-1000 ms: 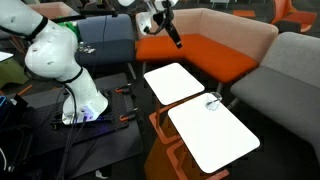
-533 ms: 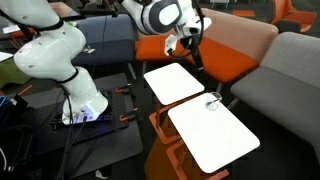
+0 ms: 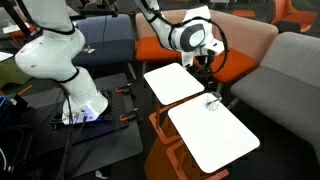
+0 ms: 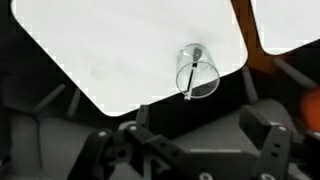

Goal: Put the marker on the left table

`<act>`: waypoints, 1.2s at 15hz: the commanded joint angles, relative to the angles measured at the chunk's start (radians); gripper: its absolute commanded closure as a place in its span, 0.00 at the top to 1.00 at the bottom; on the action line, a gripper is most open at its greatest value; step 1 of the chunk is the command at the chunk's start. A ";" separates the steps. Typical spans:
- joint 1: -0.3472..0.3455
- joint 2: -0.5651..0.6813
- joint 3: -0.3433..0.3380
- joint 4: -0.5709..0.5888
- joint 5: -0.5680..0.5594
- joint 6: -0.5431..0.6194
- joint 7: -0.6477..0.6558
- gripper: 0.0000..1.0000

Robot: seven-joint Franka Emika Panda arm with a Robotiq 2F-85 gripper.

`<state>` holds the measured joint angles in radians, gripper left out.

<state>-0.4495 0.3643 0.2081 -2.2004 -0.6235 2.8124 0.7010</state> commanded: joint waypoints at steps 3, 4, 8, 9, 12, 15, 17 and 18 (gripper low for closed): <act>0.279 0.151 -0.276 0.154 0.214 -0.025 -0.089 0.62; 0.317 0.176 -0.312 0.174 0.262 -0.027 -0.118 0.55; 0.408 0.274 -0.385 0.251 0.413 -0.043 -0.192 0.34; 0.418 0.297 -0.394 0.269 0.441 -0.047 -0.208 0.28; 0.427 0.356 -0.406 0.320 0.511 -0.059 -0.249 0.27; 0.429 0.396 -0.405 0.364 0.555 -0.071 -0.284 0.30; 0.430 0.417 -0.401 0.389 0.575 -0.083 -0.295 0.30; 0.434 0.428 -0.403 0.402 0.577 -0.092 -0.299 0.33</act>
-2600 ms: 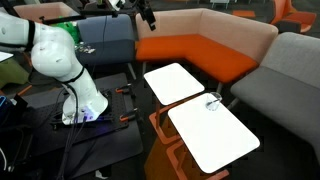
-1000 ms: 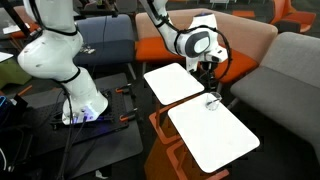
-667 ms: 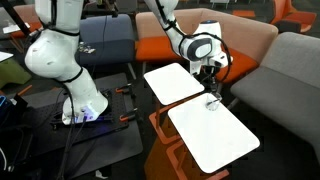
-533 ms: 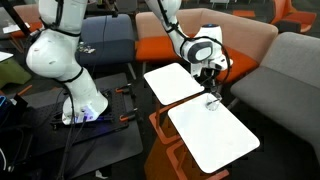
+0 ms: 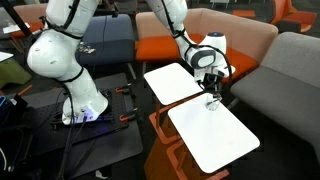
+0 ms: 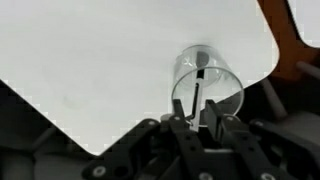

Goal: Put the marker on the left table

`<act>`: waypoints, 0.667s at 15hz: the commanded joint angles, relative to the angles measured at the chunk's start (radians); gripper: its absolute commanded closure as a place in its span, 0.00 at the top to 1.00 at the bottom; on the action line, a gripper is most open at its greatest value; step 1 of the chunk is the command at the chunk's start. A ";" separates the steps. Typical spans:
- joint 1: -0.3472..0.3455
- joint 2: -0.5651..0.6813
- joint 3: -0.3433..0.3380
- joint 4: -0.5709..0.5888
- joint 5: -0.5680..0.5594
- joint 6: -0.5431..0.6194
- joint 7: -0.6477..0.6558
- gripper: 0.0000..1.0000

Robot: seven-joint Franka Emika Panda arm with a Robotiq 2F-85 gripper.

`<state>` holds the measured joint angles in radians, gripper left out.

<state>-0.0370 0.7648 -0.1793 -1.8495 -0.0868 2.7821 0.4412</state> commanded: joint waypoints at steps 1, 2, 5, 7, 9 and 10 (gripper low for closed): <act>0.023 0.037 -0.016 0.064 0.045 -0.071 -0.041 0.33; 0.026 0.047 -0.017 0.075 0.047 -0.080 -0.039 0.30; 0.027 0.072 -0.016 0.104 0.055 -0.095 -0.038 0.27; 0.023 0.087 -0.013 0.122 0.061 -0.104 -0.041 0.31; 0.020 0.104 -0.012 0.140 0.065 -0.109 -0.042 0.38; 0.019 0.112 -0.013 0.150 0.066 -0.111 -0.043 0.35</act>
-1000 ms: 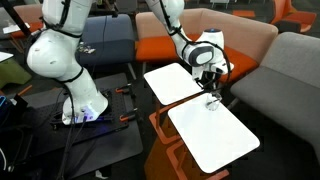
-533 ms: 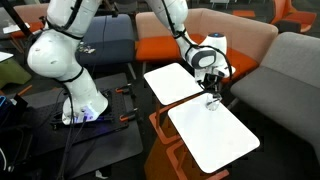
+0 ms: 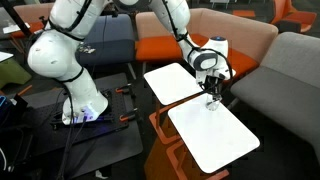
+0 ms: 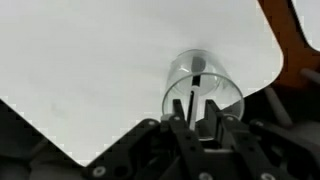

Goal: Put the marker on the left table

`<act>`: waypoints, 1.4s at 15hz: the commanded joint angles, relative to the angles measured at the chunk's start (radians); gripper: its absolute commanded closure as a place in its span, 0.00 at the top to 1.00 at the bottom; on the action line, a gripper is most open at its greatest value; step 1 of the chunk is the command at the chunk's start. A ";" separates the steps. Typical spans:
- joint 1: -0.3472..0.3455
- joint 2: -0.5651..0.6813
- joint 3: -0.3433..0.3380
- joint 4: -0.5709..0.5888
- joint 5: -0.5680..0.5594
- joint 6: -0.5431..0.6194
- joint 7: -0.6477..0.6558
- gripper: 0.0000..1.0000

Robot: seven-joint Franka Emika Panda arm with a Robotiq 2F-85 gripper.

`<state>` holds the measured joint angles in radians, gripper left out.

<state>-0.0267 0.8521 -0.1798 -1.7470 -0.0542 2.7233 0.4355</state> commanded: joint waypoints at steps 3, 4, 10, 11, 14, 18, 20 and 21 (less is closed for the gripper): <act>0.002 0.049 -0.009 0.081 0.036 -0.058 -0.043 0.36; -0.003 0.058 -0.005 0.094 0.038 -0.062 -0.048 0.35; -0.014 0.108 -0.001 0.176 0.046 -0.113 -0.061 0.30; -0.016 0.115 -0.003 0.187 0.046 -0.125 -0.061 0.31; -0.027 0.135 -0.001 0.217 0.048 -0.154 -0.063 0.14; -0.029 0.135 0.004 0.219 0.038 -0.135 -0.092 0.03; -0.009 0.108 -0.010 0.184 0.026 -0.120 -0.094 0.03; 0.002 0.083 -0.018 0.155 0.023 -0.111 -0.086 0.03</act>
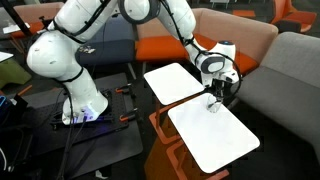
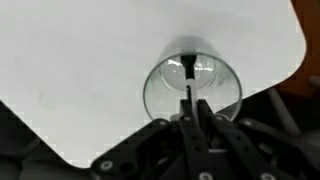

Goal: Put the marker on the left table

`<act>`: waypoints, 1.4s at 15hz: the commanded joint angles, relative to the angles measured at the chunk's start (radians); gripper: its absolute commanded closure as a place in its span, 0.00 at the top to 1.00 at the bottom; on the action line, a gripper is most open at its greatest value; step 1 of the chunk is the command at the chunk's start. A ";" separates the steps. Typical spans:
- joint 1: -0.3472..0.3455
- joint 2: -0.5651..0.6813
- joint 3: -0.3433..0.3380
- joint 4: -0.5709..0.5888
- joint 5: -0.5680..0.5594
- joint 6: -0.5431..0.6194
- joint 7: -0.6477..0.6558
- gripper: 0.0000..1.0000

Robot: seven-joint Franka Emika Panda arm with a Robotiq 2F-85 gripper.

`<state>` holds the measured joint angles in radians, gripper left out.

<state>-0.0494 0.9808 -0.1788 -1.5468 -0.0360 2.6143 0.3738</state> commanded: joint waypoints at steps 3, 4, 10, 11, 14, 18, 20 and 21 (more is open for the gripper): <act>0.086 -0.133 -0.074 -0.137 -0.026 0.029 0.022 0.03; 0.115 -0.169 -0.104 -0.171 -0.045 0.030 0.040 0.03; 0.209 -0.393 -0.112 -0.355 -0.075 -0.048 0.092 0.03; 0.215 -0.419 -0.092 -0.380 -0.069 -0.066 0.094 0.03; 0.169 -0.429 0.057 -0.409 0.045 -0.101 0.032 0.03; 0.157 -0.325 0.180 -0.380 0.149 -0.099 -0.032 0.03; 0.157 -0.243 0.198 -0.335 0.165 -0.144 -0.036 0.03; 0.156 -0.199 0.203 -0.309 0.174 -0.162 -0.040 0.03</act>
<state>0.1352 0.6900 -0.0015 -1.9431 0.0987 2.5283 0.3779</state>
